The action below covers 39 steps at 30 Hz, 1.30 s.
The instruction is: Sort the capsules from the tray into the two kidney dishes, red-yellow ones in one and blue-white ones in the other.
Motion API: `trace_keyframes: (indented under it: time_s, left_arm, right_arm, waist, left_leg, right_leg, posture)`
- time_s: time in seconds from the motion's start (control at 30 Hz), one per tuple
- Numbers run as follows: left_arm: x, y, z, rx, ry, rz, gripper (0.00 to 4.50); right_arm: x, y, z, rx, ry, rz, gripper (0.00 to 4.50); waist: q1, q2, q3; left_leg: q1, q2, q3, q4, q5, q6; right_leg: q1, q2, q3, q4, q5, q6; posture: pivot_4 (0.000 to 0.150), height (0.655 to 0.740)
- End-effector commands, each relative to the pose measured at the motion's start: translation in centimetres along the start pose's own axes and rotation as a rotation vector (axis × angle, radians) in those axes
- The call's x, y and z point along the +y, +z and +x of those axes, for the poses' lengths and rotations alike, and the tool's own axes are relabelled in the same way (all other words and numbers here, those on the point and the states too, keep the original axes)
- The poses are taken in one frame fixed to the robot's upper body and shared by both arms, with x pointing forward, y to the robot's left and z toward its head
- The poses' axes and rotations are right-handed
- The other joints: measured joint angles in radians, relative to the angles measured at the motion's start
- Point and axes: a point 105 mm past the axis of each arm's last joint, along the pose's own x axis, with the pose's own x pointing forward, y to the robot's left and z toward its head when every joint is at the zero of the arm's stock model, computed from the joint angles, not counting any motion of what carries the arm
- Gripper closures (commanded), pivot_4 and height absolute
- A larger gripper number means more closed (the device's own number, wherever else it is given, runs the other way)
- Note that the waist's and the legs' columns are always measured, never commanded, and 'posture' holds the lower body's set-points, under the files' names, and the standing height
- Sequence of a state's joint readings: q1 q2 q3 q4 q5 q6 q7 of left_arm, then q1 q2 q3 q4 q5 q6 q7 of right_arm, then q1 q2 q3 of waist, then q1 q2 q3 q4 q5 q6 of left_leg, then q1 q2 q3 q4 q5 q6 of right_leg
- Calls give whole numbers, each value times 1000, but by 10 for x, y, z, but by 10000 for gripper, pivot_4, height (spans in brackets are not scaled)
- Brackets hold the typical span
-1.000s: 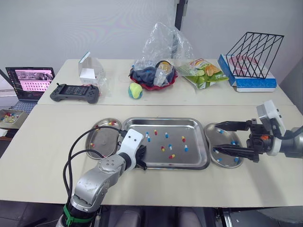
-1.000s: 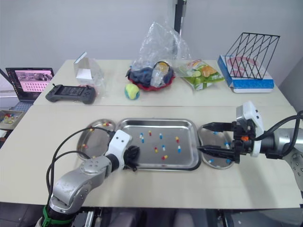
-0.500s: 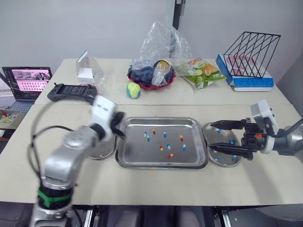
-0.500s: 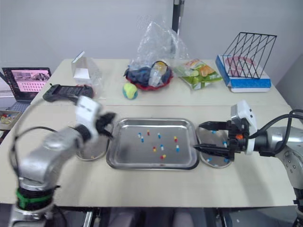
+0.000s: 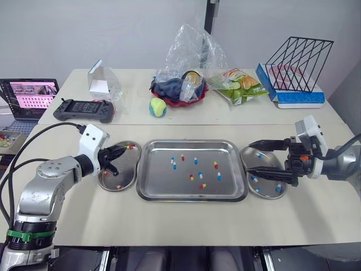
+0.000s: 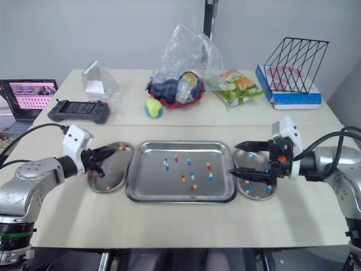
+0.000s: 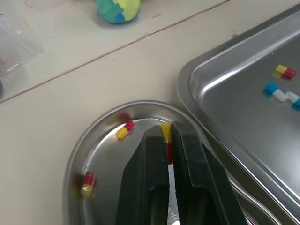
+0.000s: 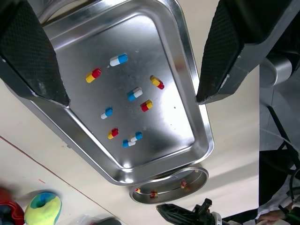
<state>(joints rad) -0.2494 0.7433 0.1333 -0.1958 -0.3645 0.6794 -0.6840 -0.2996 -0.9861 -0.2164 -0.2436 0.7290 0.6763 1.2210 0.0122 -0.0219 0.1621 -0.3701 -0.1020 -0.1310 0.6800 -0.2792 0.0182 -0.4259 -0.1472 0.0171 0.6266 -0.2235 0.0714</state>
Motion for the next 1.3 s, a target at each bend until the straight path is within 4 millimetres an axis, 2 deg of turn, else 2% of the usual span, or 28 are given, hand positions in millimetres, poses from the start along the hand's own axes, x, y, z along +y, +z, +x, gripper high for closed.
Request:
trace_keyframes:
  time_s: [0.03, 0.2, 0.4, 0.63, 0.7, 0.73, 0.87, 0.93, 1.0, 1.07, 1.1, 1.3]
  left_arm:
    - [10, -4, -4, 27, 42, 22, 44738]
    - [18, 0, -4, 13, 71, 2, 44738]
    - [12, 1, -6, 7, 38, -11, 24453]
    - [34, 19, -21, -71, 111, 1, 1220]
    - [45, 24, -32, -113, 140, 25, 203]
    - [53, 29, -39, -160, 171, 21, 203]
    - [69, 28, -68, -281, 215, 45, 203]
    - [82, 21, -91, -322, 260, 44, 203]
    - [95, 5, -108, -289, 316, 18, 203]
    - [104, -8, -117, -246, 352, 3, 203]
    - [109, -12, -126, -254, 375, -14, 203]
    - [118, -22, -152, -320, 403, -45, 203]
  right_arm:
    - [1, 9, -4, -15, -5, -41, 0]
    - [0, 9, -7, -12, -18, -41, 0]
    - [0, 8, -7, -12, -23, -38, 0]
    - [-5, 7, -7, -26, -27, -39, 0]
    - [-10, 8, -10, -45, -46, -35, 0]
    - [-19, 9, -15, -82, -91, -19, 0]
    - [-41, -8, -33, -89, -208, -7, 0]
    - [-53, -18, -47, -99, -288, 8, 0]
    - [-61, -26, -57, -93, -344, 7, 0]
    - [-65, -32, -63, -95, -375, 10, 0]
    - [-73, -40, -73, -94, -441, 12, 0]
    - [-92, -83, -117, -59, -693, 40, 0]
  waist:
    - [-2, 0, 0]
    - [-1, 0, 0]
    - [-1, 0, 0]
    - [-2, 0, 0]
    - [-3, 0, 0]
    - [-3, 0, 0]
    - [-4, 0, 0]
    - [-5, 0, 0]
    - [-5, 0, 0]
    - [-7, 0, 0]
    - [-7, 0, 0]
    - [-4, 0, 0]
  left_leg:
    - [0, 0, 0, 0, 0, 0]
    - [0, 0, 0, 0, 0, 0]
    - [0, 0, 0, 0, 0, 0]
    - [0, 0, 0, 0, 0, 0]
    - [0, 0, 0, 0, 0, 0]
    - [0, 0, 0, 0, 0, 0]
    - [0, 0, 0, 0, 0, -1]
    - [0, 0, 1, 0, 0, -1]
    - [0, 0, 1, 0, 0, -1]
    - [0, 0, 1, 0, 0, 0]
    - [0, 0, 1, -1, 0, 0]
    - [1, 0, 1, 0, -3, 5]
  right_leg:
    - [0, 0, 0, 0, 0, 0]
    - [-1, 0, 0, 1, 0, 0]
    - [-1, 0, 0, 1, 0, 0]
    - [-1, 0, 0, 1, 0, 0]
    - [-1, 0, 0, 1, 0, 0]
    - [-1, 0, 0, 1, 0, 0]
    - [-1, 0, 0, 1, 0, 0]
    - [-2, 0, 0, 0, 0, -1]
    - [-2, 0, 0, 0, 0, -1]
    - [-2, 0, 0, 0, 0, -1]
    - [-2, 0, 0, 0, 0, -1]
    - [-1, 0, 0, 1, 1, 0]
  posture:
    - [1500, 7400]
    - [1500, 7400]
    - [1500, 7400]
    - [1500, 7400]
    - [1500, 7400]
    - [1500, 7400]
    - [1500, 7400]
    - [1500, 7400]
    - [1500, 7400]
    - [1500, 7400]
    - [1500, 7400]
    - [1500, 7400]
